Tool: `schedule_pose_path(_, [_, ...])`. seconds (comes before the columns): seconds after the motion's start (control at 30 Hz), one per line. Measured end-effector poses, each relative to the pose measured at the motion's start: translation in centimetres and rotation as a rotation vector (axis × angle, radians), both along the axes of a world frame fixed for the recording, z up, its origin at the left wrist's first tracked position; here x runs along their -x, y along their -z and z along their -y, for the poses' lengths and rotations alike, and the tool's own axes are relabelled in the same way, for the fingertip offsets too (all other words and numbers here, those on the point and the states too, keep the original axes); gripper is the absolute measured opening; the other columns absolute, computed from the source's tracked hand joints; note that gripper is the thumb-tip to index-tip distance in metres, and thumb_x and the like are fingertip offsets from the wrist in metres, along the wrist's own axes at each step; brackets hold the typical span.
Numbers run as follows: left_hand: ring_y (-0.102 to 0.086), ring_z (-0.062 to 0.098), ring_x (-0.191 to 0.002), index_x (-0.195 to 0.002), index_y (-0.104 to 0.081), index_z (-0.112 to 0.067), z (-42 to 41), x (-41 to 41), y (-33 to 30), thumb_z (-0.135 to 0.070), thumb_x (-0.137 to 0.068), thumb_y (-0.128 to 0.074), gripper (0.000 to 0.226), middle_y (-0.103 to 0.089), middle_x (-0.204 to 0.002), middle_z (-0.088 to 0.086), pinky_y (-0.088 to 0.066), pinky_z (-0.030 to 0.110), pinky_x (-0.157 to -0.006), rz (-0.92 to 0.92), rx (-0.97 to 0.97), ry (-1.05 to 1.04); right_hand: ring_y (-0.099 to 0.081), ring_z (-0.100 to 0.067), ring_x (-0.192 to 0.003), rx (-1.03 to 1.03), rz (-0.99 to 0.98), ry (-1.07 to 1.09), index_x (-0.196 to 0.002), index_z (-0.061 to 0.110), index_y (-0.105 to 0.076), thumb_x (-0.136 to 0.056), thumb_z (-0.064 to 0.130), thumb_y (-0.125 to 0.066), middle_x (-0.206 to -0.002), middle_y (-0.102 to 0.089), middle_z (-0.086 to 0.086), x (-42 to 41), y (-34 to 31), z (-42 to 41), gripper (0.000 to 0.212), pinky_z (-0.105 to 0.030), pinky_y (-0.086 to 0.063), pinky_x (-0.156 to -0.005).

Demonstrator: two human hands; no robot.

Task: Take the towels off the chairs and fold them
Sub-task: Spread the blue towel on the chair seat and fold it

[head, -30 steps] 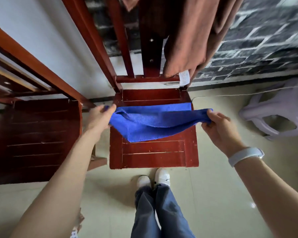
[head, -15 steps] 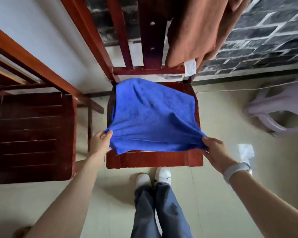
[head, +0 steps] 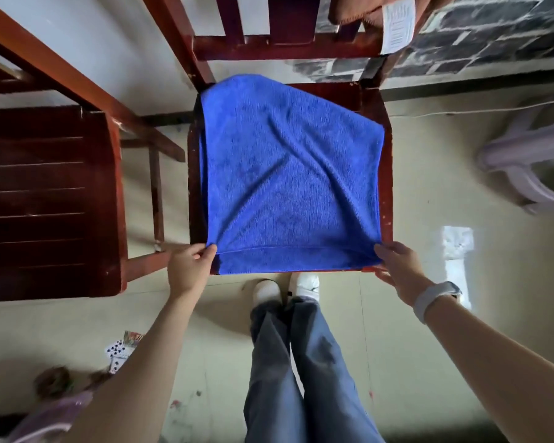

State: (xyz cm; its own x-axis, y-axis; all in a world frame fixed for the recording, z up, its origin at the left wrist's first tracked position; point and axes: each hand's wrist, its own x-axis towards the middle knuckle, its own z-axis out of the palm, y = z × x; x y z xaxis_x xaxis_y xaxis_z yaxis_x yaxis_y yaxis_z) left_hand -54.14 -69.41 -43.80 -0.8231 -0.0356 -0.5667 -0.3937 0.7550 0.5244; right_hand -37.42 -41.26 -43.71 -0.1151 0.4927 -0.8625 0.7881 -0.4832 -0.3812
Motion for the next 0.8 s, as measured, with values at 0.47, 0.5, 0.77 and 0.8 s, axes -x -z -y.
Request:
schedule_pose_path(0.47, [-0.061, 0.036, -0.093, -0.091, -0.069, 0.005, -0.1, -3.2, 0.0, -0.019, -0.087, -0.058, 0.026, -0.067, -0.097, 0.023, -0.04, 0.029, -0.074, -0.012, 0.201, 0.01, -0.039, -0.023, -0.071, -0.158, 0.111, -0.126, -0.074, 0.008, -0.05, -0.08, 0.005, -0.048, -0.076, -0.043, -0.012, 0.0, 1.1, 0.5, 0.007, -0.033, -0.036, -0.068])
schedule_pose_path(0.5, [-0.06, 0.035, -0.098, -0.097, -0.069, 0.002, -0.2, -3.3, -0.4, -0.019, -0.088, -0.057, 0.026, -0.068, -0.102, 0.021, -0.039, 0.029, -0.078, -0.014, 0.202, -0.011, -0.038, -0.023, -0.071, -0.168, 0.12, -0.119, -0.075, 0.006, -0.051, -0.079, 0.004, -0.048, -0.075, -0.043, -0.012, 0.0, 1.0, 0.4, 0.005, -0.033, -0.035, -0.068])
schedule_pose_path(0.77, [-0.06, 0.001, -0.046, -0.071, -0.06, -0.004, 0.9, 0.0, -2.4, -0.004, -0.082, -0.063, 0.012, -0.063, -0.05, -0.006, -0.055, 0.019, -0.069, 0.221, -0.194, -0.696, -0.043, -0.019, -0.056, -0.075, 0.03, 0.138, -0.068, -0.008, -0.048, -0.082, -0.001, -0.047, -0.065, -0.04, -0.004, 0.2, -2.1, -1.0, 0.016, -0.021, -0.04, -0.046])
schedule_pose_path(0.8, [-0.061, 0.001, -0.049, -0.07, -0.058, -0.006, 0.8, 0.5, -3.3, -0.002, -0.083, -0.062, 0.014, -0.064, -0.061, 0.0, -0.055, 0.014, -0.062, 0.234, -0.262, -0.749, -0.044, -0.015, -0.049, -0.066, -0.003, 0.157, -0.063, 0.002, -0.046, -0.083, -0.002, -0.046, -0.063, -0.038, -0.003, 0.2, -2.8, -1.2, 0.02, -0.017, -0.04, -0.042])
